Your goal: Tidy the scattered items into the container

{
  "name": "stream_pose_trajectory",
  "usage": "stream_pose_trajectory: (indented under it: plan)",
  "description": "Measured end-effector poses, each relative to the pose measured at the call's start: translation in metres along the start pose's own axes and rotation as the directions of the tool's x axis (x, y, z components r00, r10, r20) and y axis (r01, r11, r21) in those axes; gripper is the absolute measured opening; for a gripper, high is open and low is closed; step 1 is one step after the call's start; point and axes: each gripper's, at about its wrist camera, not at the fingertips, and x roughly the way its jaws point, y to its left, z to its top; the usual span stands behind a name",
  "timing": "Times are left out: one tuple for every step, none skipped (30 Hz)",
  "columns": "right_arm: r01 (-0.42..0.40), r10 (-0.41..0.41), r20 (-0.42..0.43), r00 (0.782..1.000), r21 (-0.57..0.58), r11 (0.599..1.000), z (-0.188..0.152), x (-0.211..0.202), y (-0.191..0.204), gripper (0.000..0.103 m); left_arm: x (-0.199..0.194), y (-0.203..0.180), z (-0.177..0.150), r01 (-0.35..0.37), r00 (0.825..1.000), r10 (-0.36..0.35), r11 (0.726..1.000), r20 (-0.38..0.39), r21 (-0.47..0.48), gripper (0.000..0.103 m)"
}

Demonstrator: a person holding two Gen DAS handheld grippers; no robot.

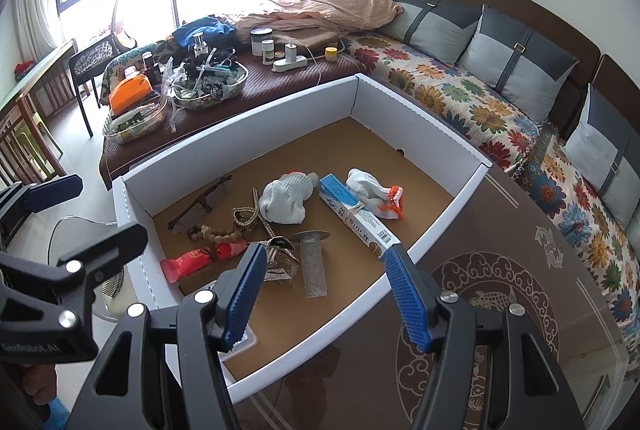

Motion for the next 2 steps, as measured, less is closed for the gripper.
stream_pose_trajectory:
  plan:
    - [-0.001, 0.001, 0.001, 1.000, 0.001, 1.000, 0.0000, -0.0008, -0.0002, 0.063, 0.0003, -0.0001, 0.0002, -0.002, 1.000, 0.002, 1.000, 0.002, -0.001, 0.103]
    - [-0.003, 0.003, 0.003, 1.000, 0.001, 1.000, 0.0000, -0.0015, -0.0004, 0.063, 0.0006, 0.0001, 0.0007, -0.006, 1.000, 0.006, 1.000, 0.001, -0.004, 0.103]
